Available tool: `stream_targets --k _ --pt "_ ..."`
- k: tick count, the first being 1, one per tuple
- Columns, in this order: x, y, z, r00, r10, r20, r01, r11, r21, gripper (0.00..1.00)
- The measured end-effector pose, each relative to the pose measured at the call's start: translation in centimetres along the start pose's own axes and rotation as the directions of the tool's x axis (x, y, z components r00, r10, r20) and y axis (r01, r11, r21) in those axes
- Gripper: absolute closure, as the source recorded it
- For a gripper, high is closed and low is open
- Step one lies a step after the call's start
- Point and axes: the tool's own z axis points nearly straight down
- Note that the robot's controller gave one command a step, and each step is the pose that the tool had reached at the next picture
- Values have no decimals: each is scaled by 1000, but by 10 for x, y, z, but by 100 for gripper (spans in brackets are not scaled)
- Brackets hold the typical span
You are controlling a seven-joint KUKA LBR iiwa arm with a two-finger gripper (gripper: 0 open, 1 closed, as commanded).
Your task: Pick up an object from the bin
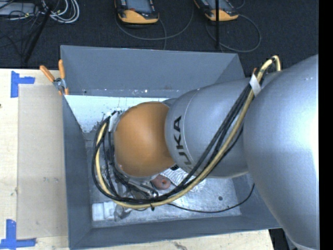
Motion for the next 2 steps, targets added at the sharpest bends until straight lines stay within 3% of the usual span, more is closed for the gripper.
stream_targets --k 1,2 --pt "3 -10 72 994 -107 -11 107 994 0 100" --pt "3 -10 72 994 -106 -11 106 994 0 100"
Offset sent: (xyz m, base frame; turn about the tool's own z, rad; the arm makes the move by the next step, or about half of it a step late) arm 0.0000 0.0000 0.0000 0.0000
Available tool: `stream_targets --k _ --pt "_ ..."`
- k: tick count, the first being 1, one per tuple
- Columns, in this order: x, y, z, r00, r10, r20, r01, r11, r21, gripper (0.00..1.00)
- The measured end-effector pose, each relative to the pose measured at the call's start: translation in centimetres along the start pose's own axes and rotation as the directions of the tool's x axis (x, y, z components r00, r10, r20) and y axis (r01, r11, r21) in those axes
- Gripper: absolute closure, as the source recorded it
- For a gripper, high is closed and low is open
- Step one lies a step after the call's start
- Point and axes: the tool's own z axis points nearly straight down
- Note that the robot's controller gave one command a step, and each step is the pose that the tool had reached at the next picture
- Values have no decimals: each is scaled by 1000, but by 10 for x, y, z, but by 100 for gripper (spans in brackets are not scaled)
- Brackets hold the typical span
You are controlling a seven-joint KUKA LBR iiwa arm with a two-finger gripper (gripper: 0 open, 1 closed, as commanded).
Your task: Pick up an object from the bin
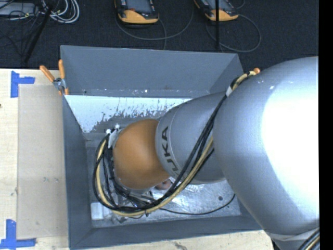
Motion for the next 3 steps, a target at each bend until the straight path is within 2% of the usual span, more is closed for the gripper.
stream_targets --k 1,2,3 --pt "3 0 -36 1000 5 -2 -5 1000 -1 100" --pt "-4 4 -97 1000 9 2 -9 1000 -1 100" --pt "9 7 -137 1000 8 8 -8 1000 0 100"
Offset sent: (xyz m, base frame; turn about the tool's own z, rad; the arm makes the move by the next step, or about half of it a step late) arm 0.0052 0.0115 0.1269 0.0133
